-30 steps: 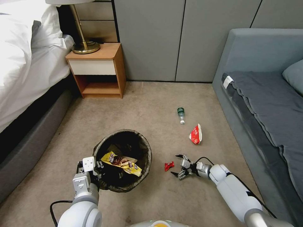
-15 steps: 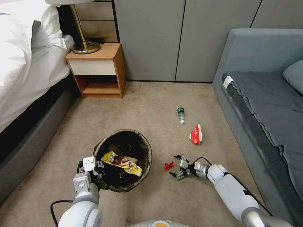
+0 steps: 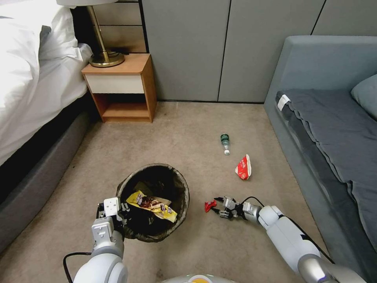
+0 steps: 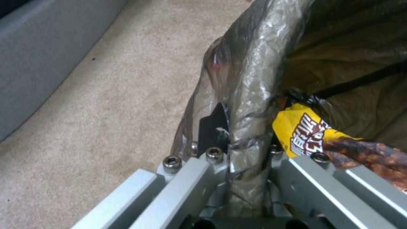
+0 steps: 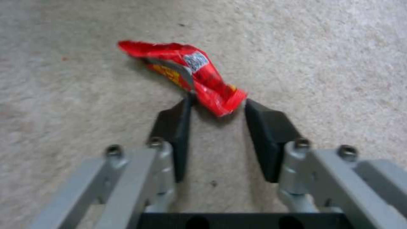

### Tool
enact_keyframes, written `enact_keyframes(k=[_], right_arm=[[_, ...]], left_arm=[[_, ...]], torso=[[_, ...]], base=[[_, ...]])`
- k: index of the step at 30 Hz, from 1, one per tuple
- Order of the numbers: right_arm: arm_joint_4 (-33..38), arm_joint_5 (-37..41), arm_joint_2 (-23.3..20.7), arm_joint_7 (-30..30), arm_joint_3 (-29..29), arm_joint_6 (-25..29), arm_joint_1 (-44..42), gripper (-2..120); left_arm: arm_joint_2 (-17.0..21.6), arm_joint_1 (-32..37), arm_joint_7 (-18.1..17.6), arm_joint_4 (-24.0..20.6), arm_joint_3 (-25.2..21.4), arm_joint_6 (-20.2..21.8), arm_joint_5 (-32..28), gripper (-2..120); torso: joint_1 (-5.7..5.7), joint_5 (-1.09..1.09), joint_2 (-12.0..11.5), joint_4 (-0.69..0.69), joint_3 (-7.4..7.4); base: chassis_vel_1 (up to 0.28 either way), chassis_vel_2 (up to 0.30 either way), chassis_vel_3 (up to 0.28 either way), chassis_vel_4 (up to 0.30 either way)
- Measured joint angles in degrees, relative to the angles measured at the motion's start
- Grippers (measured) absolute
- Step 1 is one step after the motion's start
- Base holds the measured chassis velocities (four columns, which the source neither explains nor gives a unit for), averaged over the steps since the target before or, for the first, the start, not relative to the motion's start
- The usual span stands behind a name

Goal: Pick up the trash bin, then pick up the garbage from the floor and place it into the trash bin.

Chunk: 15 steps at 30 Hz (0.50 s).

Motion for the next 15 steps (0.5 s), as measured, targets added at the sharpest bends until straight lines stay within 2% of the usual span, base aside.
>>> enact_keyframes(k=[1, 4, 5, 6, 8, 15], right_arm=[[-0.5, -0.2, 0.2, 0.0, -0.2, 0.0, 0.5, 23], [-1.0, -0.3, 0.4, 0.0, -0.3, -0.1, 0.8, 18], [-1.4, -0.4, 0.5, 0.0, -0.4, -0.1, 1.1, 10], [-1.4, -0.4, 0.5, 0.0, -0.4, -0.1, 1.1, 10], [-2.3, -0.6, 0.9, 0.0, -0.6, -0.1, 1.9, 1], [-3.8, -1.0, 1.7, 0.0, -1.0, -0.1, 3.4, 0]], left_arm=[[0.0, 0.0, 0.0, 0.0, 0.1, 0.0, 0.1, 0], [0.0, 0.0, 0.1, 0.1, 0.2, 0.0, 0.2, 0], [0.0, 0.0, 0.1, 0.1, 0.2, 0.0, 0.2, 0], [0.0, 0.0, 0.1, 0.1, 0.2, 0.0, 0.2, 0], [0.0, 0.0, 0.1, 0.1, 0.3, 0.0, 0.2, 0], [0.0, 0.2, 0.1, 0.3, 0.2, -0.1, 0.2, 0]], torso=[[0.0, 0.0, 0.0, 0.0, 0.0], [0.0, 0.0, 0.0, -0.03, 0.0], [0.0, 0.01, 0.0, -0.03, 0.0], [0.0, 0.01, 0.0, -0.03, 0.0], [0.0, 0.0, 0.0, -0.02, 0.0], [0.0, 0.01, 0.0, -0.01, 0.0]], base=[[0.0, 0.0, 0.0, 0.0], [0.0, 0.0, 0.0, 0.0], [0.0, 0.0, 0.0, 0.0], [0.0, 0.0, 0.0, 0.0], [0.0, 0.0, 0.0, 0.0], [0.0, 0.0, 0.0, 0.0]])
